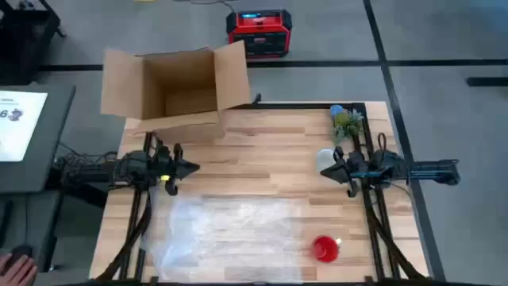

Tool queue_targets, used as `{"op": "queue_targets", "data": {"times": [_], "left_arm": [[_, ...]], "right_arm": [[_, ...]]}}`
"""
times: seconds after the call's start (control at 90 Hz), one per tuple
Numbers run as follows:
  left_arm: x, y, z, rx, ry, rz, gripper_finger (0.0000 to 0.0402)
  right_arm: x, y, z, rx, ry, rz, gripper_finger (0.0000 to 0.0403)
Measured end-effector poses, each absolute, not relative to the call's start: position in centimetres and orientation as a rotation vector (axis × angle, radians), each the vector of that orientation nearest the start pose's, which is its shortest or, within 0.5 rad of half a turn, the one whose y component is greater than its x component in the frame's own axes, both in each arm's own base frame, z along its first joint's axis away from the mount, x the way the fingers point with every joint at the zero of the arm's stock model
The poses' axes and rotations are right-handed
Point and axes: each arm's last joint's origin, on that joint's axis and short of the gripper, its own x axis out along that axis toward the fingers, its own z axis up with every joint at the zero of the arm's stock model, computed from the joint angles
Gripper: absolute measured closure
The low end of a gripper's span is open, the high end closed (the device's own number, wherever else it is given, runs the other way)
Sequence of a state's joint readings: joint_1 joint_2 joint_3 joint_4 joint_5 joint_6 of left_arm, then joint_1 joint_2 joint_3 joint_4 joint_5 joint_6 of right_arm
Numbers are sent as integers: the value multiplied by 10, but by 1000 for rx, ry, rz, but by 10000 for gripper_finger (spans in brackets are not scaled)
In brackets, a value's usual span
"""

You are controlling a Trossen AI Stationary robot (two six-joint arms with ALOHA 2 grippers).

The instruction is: Wrap mug

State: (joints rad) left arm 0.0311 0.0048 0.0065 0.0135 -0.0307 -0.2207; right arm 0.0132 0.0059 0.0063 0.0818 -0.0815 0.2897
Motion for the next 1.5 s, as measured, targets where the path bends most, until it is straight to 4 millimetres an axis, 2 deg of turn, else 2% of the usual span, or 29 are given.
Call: {"op": "queue_targets", "data": {"times": [0.478,0.667,0.822,0.989,1.111,1.2,1.356,1.5], "left_arm": [[97,3,170,-199,-29,58,402],[105,-4,173,-187,85,15,402],[122,-15,170,-195,284,12,402],[154,-31,187,-144,439,-18,392],[180,-42,200,-107,579,-34,354],[195,-50,207,-109,748,-52,317],[205,-60,222,-182,1110,-19,254],[202,-62,231,-215,1418,123,226]], "right_arm": [[97,4,173,287,-68,106,403],[97,4,173,287,-68,106,403],[97,4,173,287,-68,106,403],[97,4,173,287,-68,106,403],[97,4,173,287,-68,106,403],[97,4,173,287,-68,106,403],[97,4,173,317,-66,107,403],[97,4,173,322,-66,107,403]]}}
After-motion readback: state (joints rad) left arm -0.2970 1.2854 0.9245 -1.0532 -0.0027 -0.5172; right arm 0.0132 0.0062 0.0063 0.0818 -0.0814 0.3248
